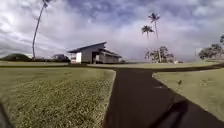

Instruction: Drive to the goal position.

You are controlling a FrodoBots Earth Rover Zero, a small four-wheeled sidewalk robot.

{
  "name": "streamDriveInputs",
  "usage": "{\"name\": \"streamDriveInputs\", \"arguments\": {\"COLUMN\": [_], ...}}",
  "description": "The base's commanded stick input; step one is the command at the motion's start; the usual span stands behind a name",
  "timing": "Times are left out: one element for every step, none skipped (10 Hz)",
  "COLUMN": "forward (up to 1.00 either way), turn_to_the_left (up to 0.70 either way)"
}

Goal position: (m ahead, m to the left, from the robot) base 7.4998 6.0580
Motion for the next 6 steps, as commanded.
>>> {"name": "streamDriveInputs", "arguments": {"forward": [0.7, 0.7, 0.7, 0.7, 0.7, 0.7], "turn_to_the_left": [0.0, -0.3, -0.35, -0.35, -0.35, -0.35]}}
